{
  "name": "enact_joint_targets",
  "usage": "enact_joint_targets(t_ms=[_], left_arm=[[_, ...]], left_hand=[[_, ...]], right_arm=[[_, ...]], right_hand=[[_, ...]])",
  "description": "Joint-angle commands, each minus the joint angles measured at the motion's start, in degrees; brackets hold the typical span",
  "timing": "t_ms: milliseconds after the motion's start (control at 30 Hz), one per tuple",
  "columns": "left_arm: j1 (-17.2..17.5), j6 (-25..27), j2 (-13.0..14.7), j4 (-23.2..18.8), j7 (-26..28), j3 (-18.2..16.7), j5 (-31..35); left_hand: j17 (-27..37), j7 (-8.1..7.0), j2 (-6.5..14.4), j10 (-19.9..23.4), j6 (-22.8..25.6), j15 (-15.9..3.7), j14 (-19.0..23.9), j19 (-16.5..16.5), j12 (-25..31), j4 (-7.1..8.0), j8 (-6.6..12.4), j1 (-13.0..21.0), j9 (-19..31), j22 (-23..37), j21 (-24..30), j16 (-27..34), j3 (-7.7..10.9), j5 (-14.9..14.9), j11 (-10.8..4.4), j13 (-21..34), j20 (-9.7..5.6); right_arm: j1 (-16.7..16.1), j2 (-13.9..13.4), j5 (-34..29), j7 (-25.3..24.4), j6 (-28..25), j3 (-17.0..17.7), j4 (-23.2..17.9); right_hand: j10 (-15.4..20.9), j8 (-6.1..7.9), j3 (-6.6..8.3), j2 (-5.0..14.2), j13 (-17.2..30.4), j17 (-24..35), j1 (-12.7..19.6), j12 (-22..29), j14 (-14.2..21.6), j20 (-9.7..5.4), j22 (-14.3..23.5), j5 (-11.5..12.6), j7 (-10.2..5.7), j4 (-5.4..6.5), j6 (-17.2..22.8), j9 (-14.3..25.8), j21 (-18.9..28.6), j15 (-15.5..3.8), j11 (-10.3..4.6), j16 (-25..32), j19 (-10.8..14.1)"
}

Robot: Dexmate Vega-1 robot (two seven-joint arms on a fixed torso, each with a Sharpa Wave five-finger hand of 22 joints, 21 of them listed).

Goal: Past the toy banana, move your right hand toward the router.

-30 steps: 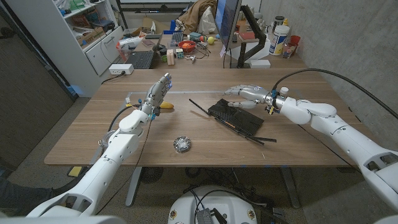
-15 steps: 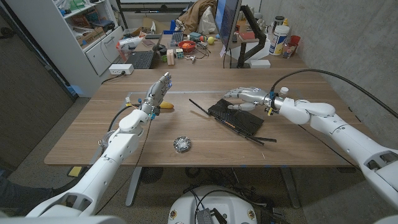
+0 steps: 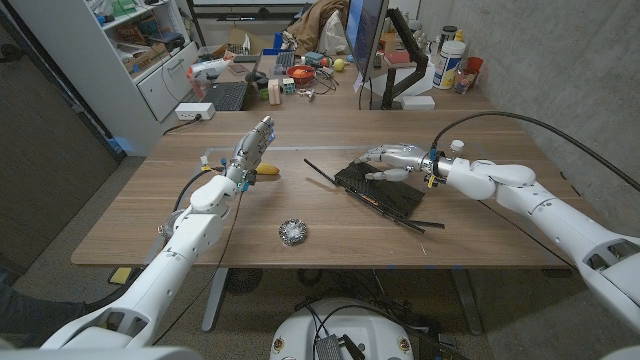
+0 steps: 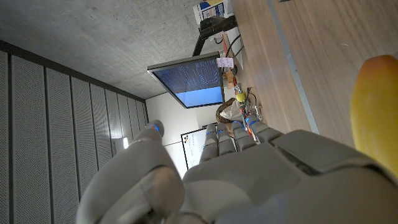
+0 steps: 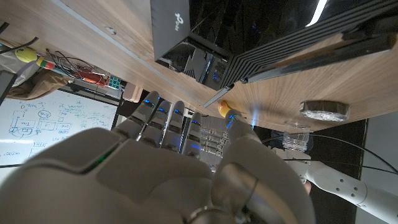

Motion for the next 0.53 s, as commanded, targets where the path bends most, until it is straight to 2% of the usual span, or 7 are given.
enact_joint_targets(t_ms=[33,533], left_arm=[[-0.35,-0.17,-0.14,0.78,-0.48,-0.18,-0.20],[-0.74,0.00,-0.23,1.31,-1.08,0.01,-0.17]], left_hand=[[0.10,-0.08,0.51,0.18,0.50,0.26,-0.16,-0.02,0.35,-0.10,0.15,-0.07,0.22,0.10,-0.09,0.17,-0.22,-0.03,-0.06,0.21,0.06],[0.09,-0.05,0.62,0.14,0.51,0.28,-0.25,-0.11,0.34,-0.17,0.13,0.04,0.22,0.10,-0.15,0.15,-0.26,-0.07,-0.35,0.21,0.18]], right_arm=[[0.29,0.13,0.74,1.63,-0.10,-0.71,0.27],[-0.53,-0.24,0.92,1.79,-1.30,-0.09,-0.68]], right_hand=[[0.54,0.36,0.45,-0.13,0.23,0.16,-0.26,0.30,0.41,-1.74,0.21,0.30,-0.03,-0.10,0.42,0.13,-0.21,-1.70,-0.34,-0.11,0.60],[0.68,0.34,0.54,-0.06,0.24,0.16,-0.36,0.33,0.66,-1.72,0.22,0.28,0.00,-0.08,0.40,0.14,-0.64,-1.73,-0.20,-0.07,0.84]])
